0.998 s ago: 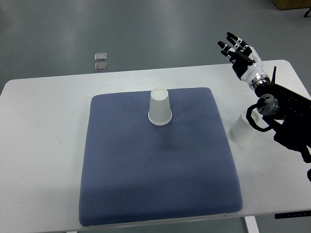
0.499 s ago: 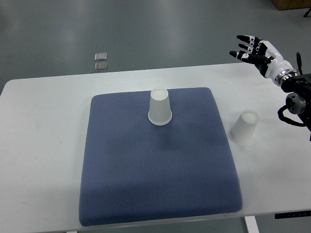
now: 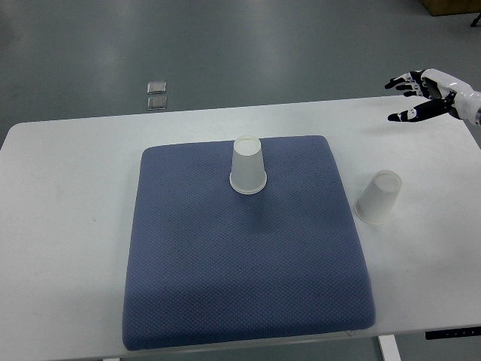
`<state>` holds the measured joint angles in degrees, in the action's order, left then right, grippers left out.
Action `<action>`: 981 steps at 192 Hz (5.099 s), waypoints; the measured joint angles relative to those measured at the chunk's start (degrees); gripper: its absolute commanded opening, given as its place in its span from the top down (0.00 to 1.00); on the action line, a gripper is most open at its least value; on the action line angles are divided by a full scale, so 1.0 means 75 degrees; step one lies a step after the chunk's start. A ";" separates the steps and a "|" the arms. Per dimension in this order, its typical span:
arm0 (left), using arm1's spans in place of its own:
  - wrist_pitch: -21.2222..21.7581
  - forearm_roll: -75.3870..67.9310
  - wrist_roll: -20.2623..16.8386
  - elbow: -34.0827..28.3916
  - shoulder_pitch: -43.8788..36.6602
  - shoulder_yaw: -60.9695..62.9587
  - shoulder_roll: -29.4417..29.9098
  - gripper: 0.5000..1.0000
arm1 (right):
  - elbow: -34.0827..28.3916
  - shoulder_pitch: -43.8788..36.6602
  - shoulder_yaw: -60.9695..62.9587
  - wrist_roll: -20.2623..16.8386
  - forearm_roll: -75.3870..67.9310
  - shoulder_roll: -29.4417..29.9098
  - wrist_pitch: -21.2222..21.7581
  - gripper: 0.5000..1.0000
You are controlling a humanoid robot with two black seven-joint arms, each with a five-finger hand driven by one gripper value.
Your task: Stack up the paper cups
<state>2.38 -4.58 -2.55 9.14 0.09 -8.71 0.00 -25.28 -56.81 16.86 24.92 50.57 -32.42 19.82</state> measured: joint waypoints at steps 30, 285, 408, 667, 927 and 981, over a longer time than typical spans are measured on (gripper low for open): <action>0.0000 0.0000 0.0000 0.0000 0.0000 -0.0009 0.0000 0.00 | -0.0383 -0.0220 -0.0114 0.0027 0.1300 -0.0392 0.0038 0.17; 0.0000 0.0001 0.0000 0.0001 -0.0001 -0.0011 0.0000 0.00 | -0.4505 0.0292 -0.0988 0.0169 0.3258 -0.1784 0.0096 0.17; 0.0000 0.0001 0.0000 0.0001 -0.0001 -0.0011 0.0000 0.00 | -0.3452 0.0617 -0.1351 0.0189 0.3571 -0.0858 -0.0738 0.18; -0.0001 0.0001 0.0000 0.0001 0.0000 -0.0011 0.0000 0.00 | -0.2852 0.0543 -0.1975 0.0265 0.3604 -0.0435 -0.1264 0.69; -0.0001 0.0001 0.0000 0.0001 0.0000 -0.0011 0.0000 0.00 | -0.3060 -0.3975 -0.1951 0.0209 0.3518 0.1420 0.1243 0.67; -0.0001 0.0001 0.0000 0.0001 0.0000 -0.0011 0.0000 0.00 | -0.2928 -0.4028 -0.2010 0.0160 0.3590 0.2348 0.1240 0.67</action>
<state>2.37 -4.57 -2.55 9.14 0.09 -8.79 0.00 -47.24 -87.01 1.79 26.12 77.49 -14.81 29.12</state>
